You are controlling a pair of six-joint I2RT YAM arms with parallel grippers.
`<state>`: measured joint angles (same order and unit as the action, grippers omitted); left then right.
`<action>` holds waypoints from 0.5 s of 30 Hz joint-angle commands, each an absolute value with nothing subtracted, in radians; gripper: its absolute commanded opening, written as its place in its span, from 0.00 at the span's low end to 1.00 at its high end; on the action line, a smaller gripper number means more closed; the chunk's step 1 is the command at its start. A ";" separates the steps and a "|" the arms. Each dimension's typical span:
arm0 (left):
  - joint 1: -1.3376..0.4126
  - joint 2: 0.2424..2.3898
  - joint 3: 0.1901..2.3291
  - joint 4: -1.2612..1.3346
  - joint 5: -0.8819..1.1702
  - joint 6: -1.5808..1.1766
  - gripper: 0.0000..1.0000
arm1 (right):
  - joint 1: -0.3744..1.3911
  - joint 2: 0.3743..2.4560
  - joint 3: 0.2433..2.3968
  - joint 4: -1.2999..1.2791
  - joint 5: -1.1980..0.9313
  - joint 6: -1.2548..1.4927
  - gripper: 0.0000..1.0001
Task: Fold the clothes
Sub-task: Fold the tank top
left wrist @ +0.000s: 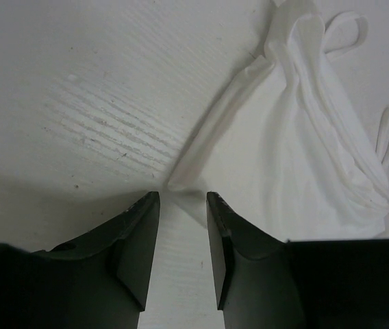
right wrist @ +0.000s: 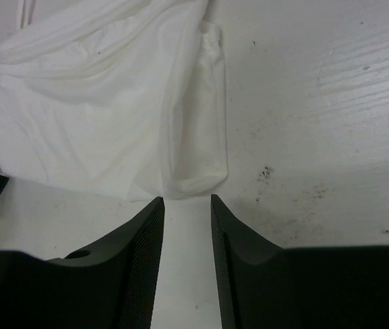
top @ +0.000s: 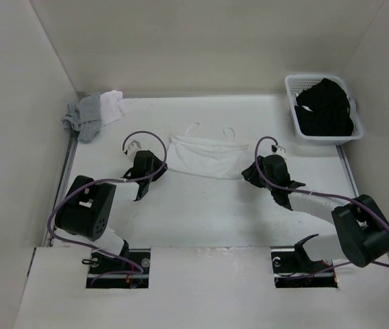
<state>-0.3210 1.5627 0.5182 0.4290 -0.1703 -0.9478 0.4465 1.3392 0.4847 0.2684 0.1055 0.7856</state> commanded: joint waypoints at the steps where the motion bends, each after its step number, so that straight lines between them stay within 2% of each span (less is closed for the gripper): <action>1: -0.315 1.609 0.534 0.428 -0.160 -0.945 0.31 | 0.453 1.345 0.483 0.279 0.146 0.765 0.38; 5: -0.315 1.631 0.538 0.443 -0.150 -0.951 0.25 | 0.453 1.399 0.511 0.279 0.132 0.761 0.38; 8: -0.315 1.637 0.537 0.454 -0.135 -0.951 0.18 | 0.455 1.440 0.535 0.282 0.129 0.764 0.34; 11: -0.311 1.625 0.526 0.463 -0.129 -0.953 0.12 | 0.455 1.471 0.545 0.287 0.117 0.773 0.19; 15: -0.303 1.608 0.511 0.465 -0.123 -0.953 0.08 | 0.452 1.441 0.525 0.258 0.132 0.813 0.10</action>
